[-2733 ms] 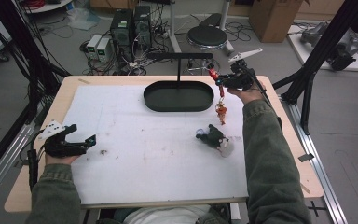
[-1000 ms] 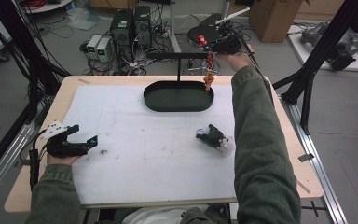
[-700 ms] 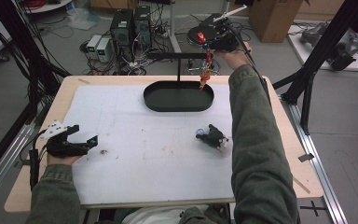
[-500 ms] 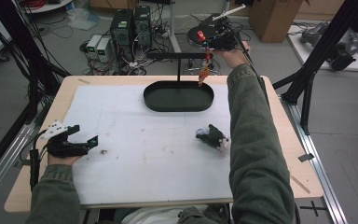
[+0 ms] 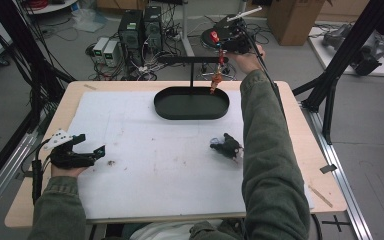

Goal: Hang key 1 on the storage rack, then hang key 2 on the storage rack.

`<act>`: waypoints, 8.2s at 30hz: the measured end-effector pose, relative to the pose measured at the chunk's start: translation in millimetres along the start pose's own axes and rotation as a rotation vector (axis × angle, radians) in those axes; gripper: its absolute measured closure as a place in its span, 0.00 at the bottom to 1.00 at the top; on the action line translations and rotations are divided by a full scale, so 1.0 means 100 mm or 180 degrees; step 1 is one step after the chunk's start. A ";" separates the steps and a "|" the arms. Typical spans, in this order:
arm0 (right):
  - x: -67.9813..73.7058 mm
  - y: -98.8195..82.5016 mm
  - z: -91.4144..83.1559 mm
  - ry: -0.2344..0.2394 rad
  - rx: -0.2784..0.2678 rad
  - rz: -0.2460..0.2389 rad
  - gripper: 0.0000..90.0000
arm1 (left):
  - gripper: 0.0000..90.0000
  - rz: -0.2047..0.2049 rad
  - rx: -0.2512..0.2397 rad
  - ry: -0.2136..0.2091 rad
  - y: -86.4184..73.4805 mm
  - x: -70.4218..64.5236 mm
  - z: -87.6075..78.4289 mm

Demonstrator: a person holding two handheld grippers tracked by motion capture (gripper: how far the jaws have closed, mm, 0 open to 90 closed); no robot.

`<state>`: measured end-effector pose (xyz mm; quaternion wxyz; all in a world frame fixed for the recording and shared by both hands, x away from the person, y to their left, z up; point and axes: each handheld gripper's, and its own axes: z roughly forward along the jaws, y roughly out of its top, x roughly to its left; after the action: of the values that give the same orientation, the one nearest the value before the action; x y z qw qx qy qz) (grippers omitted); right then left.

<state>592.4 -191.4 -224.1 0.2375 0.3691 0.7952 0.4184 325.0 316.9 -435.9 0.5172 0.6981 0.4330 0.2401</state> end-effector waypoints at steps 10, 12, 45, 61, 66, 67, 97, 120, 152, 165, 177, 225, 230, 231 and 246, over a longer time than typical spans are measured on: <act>0.00 -0.02 0.01 0.0066 -0.0001 0.0121 0.81 | 0.03 -0.0002 -0.0010 -0.0002 0.00 0.00 0.00; -0.01 -0.02 0.00 0.0141 0.0000 0.0166 0.78 | 0.03 0.0005 -0.0007 0.0000 0.00 0.00 0.00; 0.23 -0.32 -0.20 0.0447 -0.0141 0.0109 0.00 | 0.03 0.0001 0.0014 0.0019 0.00 0.00 0.00; 0.37 -0.78 -0.44 0.0493 -0.0127 0.0100 0.00 | 0.03 0.0012 0.0037 0.0018 0.00 0.00 0.00; 0.39 -1.00 -0.57 0.0517 -0.0199 0.0153 0.00 | 0.03 0.0015 0.0042 0.0016 0.00 -0.01 0.00; 0.39 -1.03 -0.58 0.0516 -0.0212 0.0160 0.00 | 0.03 0.0010 0.0047 0.0016 0.00 -0.01 0.00; 0.49 -2.02 -1.08 0.0397 -0.0408 0.0331 0.00 | 0.03 0.0022 0.0055 0.0044 -0.01 0.01 0.00; 0.71 -2.14 -1.00 0.0423 -0.0006 0.0041 0.01 | 0.03 0.0023 0.0072 0.0040 -0.01 0.00 0.00; 0.90 -2.31 -0.71 0.0705 0.1049 -0.0218 0.01 | 0.03 0.0031 0.0074 0.0041 -0.01 0.00 0.00; 0.94 -2.41 -0.58 0.0732 0.1524 -0.0284 0.01 | 0.03 0.0028 0.0070 0.0037 -0.01 0.01 -0.01; 1.02 -2.48 -0.50 0.0864 0.1879 -0.0367 0.05 | 0.03 0.0030 0.0070 0.0038 -0.01 0.00 0.00; 0.88 -2.12 -0.78 0.0861 0.1268 -0.0245 0.50 | 0.03 0.0032 0.0056 0.0047 -0.01 0.00 -0.01; 0.86 -2.02 -0.79 0.0866 0.1162 -0.0199 0.50 | 0.03 0.0030 0.0051 0.0041 -0.01 0.00 -0.01; 0.85 -2.01 -0.79 0.0876 0.1149 -0.0178 0.50 | 0.03 0.0030 0.0052 0.0042 -0.01 0.00 -0.01; 0.68 -1.73 -0.72 0.0860 0.0952 0.0124 0.50 | 0.03 0.0028 0.0042 0.0050 -0.01 0.01 -0.01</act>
<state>433.6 -238.6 -335.3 0.0631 0.3561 0.8658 0.3459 324.7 318.2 -436.5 0.5081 0.7015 0.4355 0.2451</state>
